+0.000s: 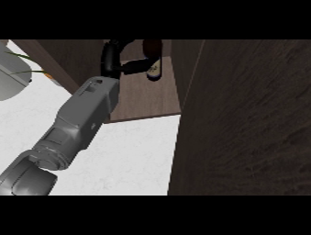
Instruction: Pick up the wine, place it into the cabinet and close the cabinet
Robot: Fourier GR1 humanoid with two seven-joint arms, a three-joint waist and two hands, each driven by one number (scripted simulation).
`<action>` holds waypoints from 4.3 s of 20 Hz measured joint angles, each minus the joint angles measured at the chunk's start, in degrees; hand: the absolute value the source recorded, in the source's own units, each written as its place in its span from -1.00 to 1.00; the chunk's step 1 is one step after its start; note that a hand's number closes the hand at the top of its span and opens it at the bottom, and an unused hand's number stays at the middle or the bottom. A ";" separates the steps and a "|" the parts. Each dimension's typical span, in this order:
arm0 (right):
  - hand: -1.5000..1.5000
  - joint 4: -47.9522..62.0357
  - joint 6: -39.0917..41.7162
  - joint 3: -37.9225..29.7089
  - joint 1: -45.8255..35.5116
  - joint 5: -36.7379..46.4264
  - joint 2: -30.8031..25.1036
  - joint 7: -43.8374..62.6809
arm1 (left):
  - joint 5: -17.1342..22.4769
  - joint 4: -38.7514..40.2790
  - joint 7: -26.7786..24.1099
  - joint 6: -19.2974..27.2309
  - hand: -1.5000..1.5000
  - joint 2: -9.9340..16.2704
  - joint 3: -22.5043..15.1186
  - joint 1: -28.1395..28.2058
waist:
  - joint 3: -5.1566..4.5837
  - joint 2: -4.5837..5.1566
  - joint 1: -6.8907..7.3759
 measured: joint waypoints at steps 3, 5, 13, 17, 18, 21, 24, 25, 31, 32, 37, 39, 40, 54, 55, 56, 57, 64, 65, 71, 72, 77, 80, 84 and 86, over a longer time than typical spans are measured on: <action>-1.00 -0.08 -0.22 -0.29 0.32 -0.03 -0.19 0.12 | 0.95 -1.07 -1.68 -3.80 1.00 -0.44 1.12 -0.08 | -0.01 -0.12 0.48; -1.00 -0.16 -0.08 -0.82 0.80 -0.08 -0.66 -0.19 | 1.40 -1.58 -2.57 -5.76 1.00 -0.99 1.69 -0.22 | 0.02 -0.32 0.83; -1.00 -0.62 -0.27 -3.20 1.18 -0.37 -1.27 1.03 | 2.53 -2.87 -1.86 -12.47 -1.00 -2.51 3.27 -1.80 | 0.08 -1.13 3.11; -1.00 -0.78 -0.31 -4.06 2.58 -0.49 -1.52 0.61 | 2.46 -3.73 -0.65 -13.23 -1.00 -3.36 3.39 -2.17 | 0.13 -1.61 4.06; -1.00 -0.88 -0.36 -4.02 3.10 -0.49 -1.72 0.51 | 2.58 -4.12 -0.50 -13.30 -1.00 -3.59 3.28 -1.85 | 0.14 -1.76 4.15; -1.00 -0.98 -0.61 -4.20 4.59 -0.49 -1.96 -0.12 | 2.65 -5.73 -0.10 -13.69 -1.00 -4.04 2.81 -0.87 | 0.15 -2.10 4.76; -1.00 -1.13 -0.71 -4.55 5.33 -0.50 -2.43 -0.08 | 3.29 -7.51 0.63 -14.59 -1.00 -4.19 2.27 0.60 | 0.14 -2.28 5.08; -1.00 -1.20 -0.93 -4.62 5.41 -0.47 -2.57 0.30 | 3.24 -8.22 0.69 -15.20 -1.00 -4.24 1.95 1.18 | 0.13 -2.33 5.29; -1.00 -1.24 -1.82 -4.62 4.99 -0.39 -2.55 1.59 | 6.29 -15.37 2.76 -17.18 -1.00 -4.40 -1.53 6.02 | 0.10 -2.84 5.98; -1.00 -1.23 -1.80 -4.46 5.25 -0.37 -2.63 1.31 | 7.02 -16.70 2.93 -17.63 -1.00 -4.41 -2.16 7.21 | 0.10 -2.85 5.94; -1.00 -1.13 -2.30 -3.75 5.88 -0.19 -2.89 0.97 | 9.42 -25.06 3.83 -18.05 -1.00 -4.45 -6.67 14.63 | 0.12 -3.09 6.55; -1.00 -1.19 -2.52 -4.21 6.07 -0.17 -3.18 0.73 | 10.13 -28.92 5.03 -17.04 -1.00 -4.45 -8.22 17.29 | 0.13 -3.14 6.88; -1.00 -1.27 -2.72 -4.49 6.13 -0.15 -3.41 0.73 | 9.99 -30.51 5.23 -17.13 -1.00 -4.37 -8.81 19.07 | 0.12 -3.19 7.16; -1.00 -1.32 -3.84 -5.69 4.83 0.10 -4.74 1.99 | 9.06 -61.04 10.45 -14.05 -1.00 -0.31 -17.63 45.67 | 0.13 -2.79 7.81; -1.00 -1.27 -3.74 -5.37 5.17 0.14 -4.81 1.52 | 9.00 -63.04 10.47 -14.05 -1.00 0.12 -18.14 47.92 | 0.13 -2.76 7.69; -1.00 -1.34 -3.64 -5.35 5.27 0.20 -5.32 1.55 | 8.96 -64.35 10.17 -14.26 -1.00 0.42 -18.45 49.76 | 0.13 -2.72 7.51; -1.00 -1.35 -3.40 -6.15 4.83 0.18 -5.81 2.02 | 9.13 -66.65 10.43 -14.57 -1.00 1.18 -18.83 51.79 | 0.13 -2.68 7.60; -1.00 -1.38 0.09 -4.60 4.68 0.22 -8.95 1.36 | 10.81 -76.27 10.45 -17.26 -1.00 6.14 -17.56 61.20 | 0.14 -2.52 7.12; -1.00 -1.35 0.82 -4.46 4.38 0.12 -9.02 1.10 | 10.82 -76.40 9.92 -17.93 -1.00 6.67 -17.27 62.00 | 0.14 -2.46 7.11; 1.00 -1.03 7.33 0.34 4.52 -0.14 -12.44 -0.40 | 11.76 -79.83 8.15 -20.99 -1.00 11.28 -13.92 66.29 | 0.14 -2.48 7.28; 1.00 -1.02 8.61 1.14 4.19 -0.19 -12.97 -0.77 | 12.25 -80.06 8.12 -21.69 -1.00 12.23 -12.95 66.61 | 0.13 -2.44 7.29; 1.00 -1.09 12.14 4.38 3.25 -0.28 -14.47 -1.24 | 13.41 -82.01 7.73 -24.12 -1.00 16.32 -9.16 69.26 | 0.08 -2.41 7.21; 1.00 -1.11 12.82 5.16 2.50 -0.27 -14.71 -0.44 | 15.22 -81.76 8.23 -25.99 -1.00 18.52 -6.06 69.53 | 0.05 -2.33 7.12; 1.00 -1.13 13.44 5.69 0.94 -0.25 -14.62 1.13 | 17.07 -81.77 8.21 -29.40 -1.00 21.31 -3.16 71.52 | 0.01 -2.25 7.39; 1.00 -1.05 13.93 5.76 0.13 -0.24 -14.49 1.60 | 18.04 -81.31 8.64 -30.60 -1.00 22.36 -1.68 71.41 | 0.01 -2.20 7.39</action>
